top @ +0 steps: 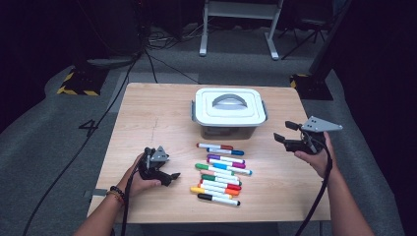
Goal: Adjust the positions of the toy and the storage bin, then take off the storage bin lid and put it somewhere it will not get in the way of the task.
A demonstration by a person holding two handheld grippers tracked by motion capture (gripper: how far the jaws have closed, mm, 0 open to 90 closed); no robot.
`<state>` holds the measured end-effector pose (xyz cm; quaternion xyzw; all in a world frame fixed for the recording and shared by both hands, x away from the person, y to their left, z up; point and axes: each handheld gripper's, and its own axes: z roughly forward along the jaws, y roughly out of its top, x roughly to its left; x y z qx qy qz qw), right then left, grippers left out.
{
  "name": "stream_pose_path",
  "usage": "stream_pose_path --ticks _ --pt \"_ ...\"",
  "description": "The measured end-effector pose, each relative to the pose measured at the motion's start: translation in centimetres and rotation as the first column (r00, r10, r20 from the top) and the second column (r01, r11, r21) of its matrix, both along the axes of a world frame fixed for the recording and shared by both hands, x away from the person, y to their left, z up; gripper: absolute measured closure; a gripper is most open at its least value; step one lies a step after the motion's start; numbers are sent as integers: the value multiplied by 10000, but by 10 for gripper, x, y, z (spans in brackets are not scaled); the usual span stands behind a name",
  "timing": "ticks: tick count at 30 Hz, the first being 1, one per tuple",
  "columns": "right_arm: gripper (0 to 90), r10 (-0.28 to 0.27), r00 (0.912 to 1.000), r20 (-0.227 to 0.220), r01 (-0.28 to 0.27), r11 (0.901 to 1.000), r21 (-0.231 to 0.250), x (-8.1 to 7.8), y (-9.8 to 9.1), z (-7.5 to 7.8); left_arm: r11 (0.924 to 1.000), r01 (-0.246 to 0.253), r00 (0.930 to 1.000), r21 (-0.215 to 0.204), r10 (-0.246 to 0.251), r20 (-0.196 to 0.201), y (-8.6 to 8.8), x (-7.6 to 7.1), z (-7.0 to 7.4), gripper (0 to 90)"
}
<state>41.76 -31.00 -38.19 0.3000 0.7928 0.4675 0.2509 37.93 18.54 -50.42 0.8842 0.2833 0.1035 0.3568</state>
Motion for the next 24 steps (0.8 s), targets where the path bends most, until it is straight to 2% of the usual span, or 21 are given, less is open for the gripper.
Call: stream_pose_path --ticks 2,3,9,17,24 --pt "309 72 9997 244 -67 9997 -216 7 7 16 10000 13 10000 5 -13 5 0 0 0 152" --pt "309 72 9997 244 -67 9997 -216 7 7 16 10000 19 10000 2 -19 0 0 0 0 152" --pt "302 307 9989 364 -299 9993 -229 28 27 45 10000 53 10000 -8 -53 3 0 1 0 150" --pt "294 643 9978 172 -638 9976 -278 51 53 54 10000 56 10000 -6 -56 0 0 1 0 150" --pt "293 906 9959 -60 -908 9935 -694 74 85 56 10000 54 10000 -7 -54 1 0 1 0 150"
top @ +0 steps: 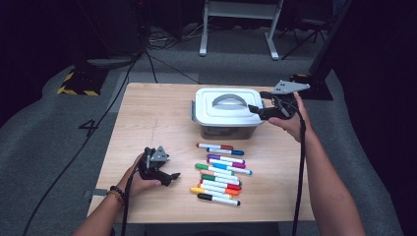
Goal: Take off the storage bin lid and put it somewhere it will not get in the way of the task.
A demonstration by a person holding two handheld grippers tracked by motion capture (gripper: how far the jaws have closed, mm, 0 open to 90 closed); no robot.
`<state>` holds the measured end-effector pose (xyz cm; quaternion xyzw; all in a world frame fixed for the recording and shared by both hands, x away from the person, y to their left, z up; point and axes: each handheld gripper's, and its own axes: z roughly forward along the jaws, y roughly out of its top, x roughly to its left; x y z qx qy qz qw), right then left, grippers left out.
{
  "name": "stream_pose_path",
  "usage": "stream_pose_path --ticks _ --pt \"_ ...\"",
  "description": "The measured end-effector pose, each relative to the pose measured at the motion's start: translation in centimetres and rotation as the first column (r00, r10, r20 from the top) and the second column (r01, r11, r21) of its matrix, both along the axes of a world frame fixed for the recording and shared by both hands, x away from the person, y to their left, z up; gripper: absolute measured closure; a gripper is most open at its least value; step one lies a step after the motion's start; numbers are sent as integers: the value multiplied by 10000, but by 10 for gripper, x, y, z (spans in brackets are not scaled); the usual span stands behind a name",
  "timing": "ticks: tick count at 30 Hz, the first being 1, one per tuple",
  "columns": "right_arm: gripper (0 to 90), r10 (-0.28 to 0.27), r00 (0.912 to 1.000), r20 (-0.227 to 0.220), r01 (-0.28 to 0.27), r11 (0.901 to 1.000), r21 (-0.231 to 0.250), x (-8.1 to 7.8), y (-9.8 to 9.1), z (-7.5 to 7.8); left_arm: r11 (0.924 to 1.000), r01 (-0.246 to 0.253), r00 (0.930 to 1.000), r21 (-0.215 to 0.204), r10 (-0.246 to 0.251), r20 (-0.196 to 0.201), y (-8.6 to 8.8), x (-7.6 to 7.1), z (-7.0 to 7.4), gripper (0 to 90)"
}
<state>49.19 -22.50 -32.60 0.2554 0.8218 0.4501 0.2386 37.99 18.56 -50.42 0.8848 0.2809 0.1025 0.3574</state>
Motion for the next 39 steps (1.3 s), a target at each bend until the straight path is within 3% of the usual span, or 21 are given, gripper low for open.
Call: stream_pose_path --ticks 11,16,25,29,32,39 --pt "296 -115 9991 -415 90 9982 -596 32 27 -9 10000 3 10000 -2 -3 -1 0 0 0 150" --pt "292 109 9978 -652 -138 9989 -453 43 35 -15 10000 15 10000 -2 -15 -4 0 0 0 150" --pt "309 -337 9948 -965 245 9952 -951 62 46 -32 10000 22 10000 22 -22 -9 0 0 0 150" --pt "382 -592 9921 -1106 464 9923 -1149 70 50 -40 10000 31 10000 35 -30 -19 1 0 0 150" --pt "389 -648 9915 -1131 503 9907 -1264 72 53 -43 10000 53 10000 32 -53 -1 1 0 0 151" --pt "490 -150 9931 -1162 6 9924 -1232 73 62 -45 10000 56 10000 20 -56 9 1 -1 0 150"
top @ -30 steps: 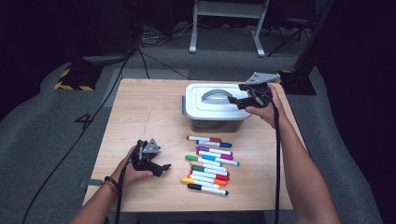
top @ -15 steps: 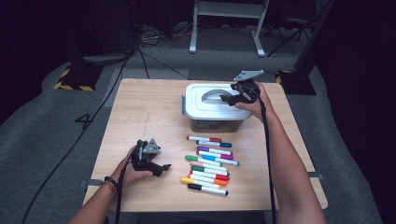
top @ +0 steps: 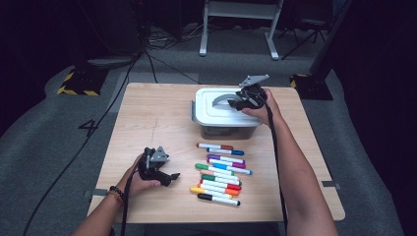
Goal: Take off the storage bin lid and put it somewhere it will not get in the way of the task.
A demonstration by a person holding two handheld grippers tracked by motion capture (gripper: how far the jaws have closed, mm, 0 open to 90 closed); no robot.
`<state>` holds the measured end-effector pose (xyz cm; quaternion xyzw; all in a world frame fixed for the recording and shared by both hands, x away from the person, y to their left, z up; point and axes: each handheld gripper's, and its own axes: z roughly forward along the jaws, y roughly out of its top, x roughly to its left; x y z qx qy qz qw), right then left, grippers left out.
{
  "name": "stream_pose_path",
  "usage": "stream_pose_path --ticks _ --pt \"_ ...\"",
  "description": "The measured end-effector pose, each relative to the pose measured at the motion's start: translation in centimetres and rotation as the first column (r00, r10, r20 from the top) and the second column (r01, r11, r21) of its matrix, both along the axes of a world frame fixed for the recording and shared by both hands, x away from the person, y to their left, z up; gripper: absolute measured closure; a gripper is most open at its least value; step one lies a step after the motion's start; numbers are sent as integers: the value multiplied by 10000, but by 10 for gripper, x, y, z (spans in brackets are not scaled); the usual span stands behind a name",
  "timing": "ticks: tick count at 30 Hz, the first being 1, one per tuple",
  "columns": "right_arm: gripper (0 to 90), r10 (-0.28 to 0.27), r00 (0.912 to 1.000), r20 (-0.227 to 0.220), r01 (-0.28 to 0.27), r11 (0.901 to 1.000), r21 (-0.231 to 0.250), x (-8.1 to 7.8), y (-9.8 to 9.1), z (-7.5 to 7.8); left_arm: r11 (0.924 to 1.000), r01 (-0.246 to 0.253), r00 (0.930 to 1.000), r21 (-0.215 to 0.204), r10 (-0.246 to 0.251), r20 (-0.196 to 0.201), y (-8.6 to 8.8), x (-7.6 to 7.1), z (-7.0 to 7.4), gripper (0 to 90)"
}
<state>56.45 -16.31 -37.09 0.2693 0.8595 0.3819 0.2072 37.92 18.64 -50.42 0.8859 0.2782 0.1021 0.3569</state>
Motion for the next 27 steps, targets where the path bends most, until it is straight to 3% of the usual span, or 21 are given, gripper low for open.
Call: stream_pose_path --ticks 1,3,6,15,22,27 --pt "493 5 10000 4 -5 10000 -21 -1 1 0 10000 3 10000 2 -3 -3 0 0 0 150" --pt "592 9 9999 114 -8 9999 -147 -3 4 2 10000 -2 10000 -4 2 -4 0 0 0 150" --pt "601 66 9999 76 -65 9999 -150 -3 6 3 10000 1 10000 3 -1 -2 0 0 0 150" --pt "647 264 9987 425 -229 9964 -813 -7 29 6 10000 49 10000 -7 -49 -11 0 0 0 150" --pt "680 439 9963 744 -369 9950 -926 -10 41 9 10000 57 10000 3 -57 -5 0 0 0 150" --pt "694 336 9952 914 -278 9976 -639 -11 36 14 10000 35 10000 1 -35 -2 0 0 0 150"
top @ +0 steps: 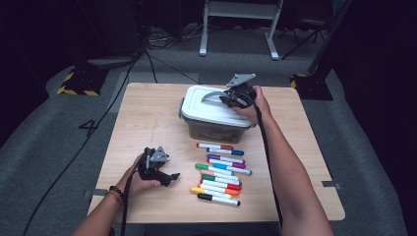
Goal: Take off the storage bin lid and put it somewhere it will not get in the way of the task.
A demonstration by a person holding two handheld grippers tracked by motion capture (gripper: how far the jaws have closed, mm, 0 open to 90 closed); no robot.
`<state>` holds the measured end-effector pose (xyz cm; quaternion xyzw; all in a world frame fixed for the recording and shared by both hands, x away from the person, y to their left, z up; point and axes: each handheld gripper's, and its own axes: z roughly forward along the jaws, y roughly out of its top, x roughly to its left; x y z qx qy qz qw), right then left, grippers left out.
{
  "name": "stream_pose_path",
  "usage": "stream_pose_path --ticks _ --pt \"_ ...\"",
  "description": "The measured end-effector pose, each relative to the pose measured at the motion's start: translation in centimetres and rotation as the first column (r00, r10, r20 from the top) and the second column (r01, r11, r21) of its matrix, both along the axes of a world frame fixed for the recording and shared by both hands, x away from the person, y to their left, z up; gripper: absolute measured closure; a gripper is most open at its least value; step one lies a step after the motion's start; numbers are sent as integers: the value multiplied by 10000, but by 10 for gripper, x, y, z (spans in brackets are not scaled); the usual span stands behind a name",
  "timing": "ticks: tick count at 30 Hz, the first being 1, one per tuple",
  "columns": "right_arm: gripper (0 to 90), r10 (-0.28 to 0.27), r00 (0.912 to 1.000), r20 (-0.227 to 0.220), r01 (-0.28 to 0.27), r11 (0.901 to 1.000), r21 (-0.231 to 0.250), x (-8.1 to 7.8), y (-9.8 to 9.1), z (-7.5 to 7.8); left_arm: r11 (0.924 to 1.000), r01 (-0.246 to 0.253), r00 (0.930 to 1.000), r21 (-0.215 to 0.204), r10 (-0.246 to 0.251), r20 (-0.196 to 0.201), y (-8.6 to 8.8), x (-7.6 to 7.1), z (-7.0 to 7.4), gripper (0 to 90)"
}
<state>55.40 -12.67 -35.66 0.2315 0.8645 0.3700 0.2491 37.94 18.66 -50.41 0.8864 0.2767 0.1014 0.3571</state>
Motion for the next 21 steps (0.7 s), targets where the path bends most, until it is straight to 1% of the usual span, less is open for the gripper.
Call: stream_pose_path --ticks 4,9,11,15,18,21 --pt "708 -25 9999 171 25 10000 22 -2 -4 5 10000 -1 10000 -1 1 -1 0 0 0 150" --pt "732 20 9990 441 -34 9995 316 -7 -8 15 10000 0 10000 3 0 1 0 0 0 150" --pt "740 30 9987 503 -46 9995 319 -8 -8 18 10000 1 10000 0 -1 0 0 0 0 150" --pt "745 33 9973 731 -43 9999 141 -12 -7 23 10000 -1 10000 0 1 2 0 0 0 150" --pt "747 63 9969 788 -74 9999 137 -14 -9 25 10000 0 10000 0 0 -2 0 0 0 150" --pt "750 13 9950 997 -33 9998 204 -18 -13 31 10000 0 10000 -2 0 -2 0 0 0 150"
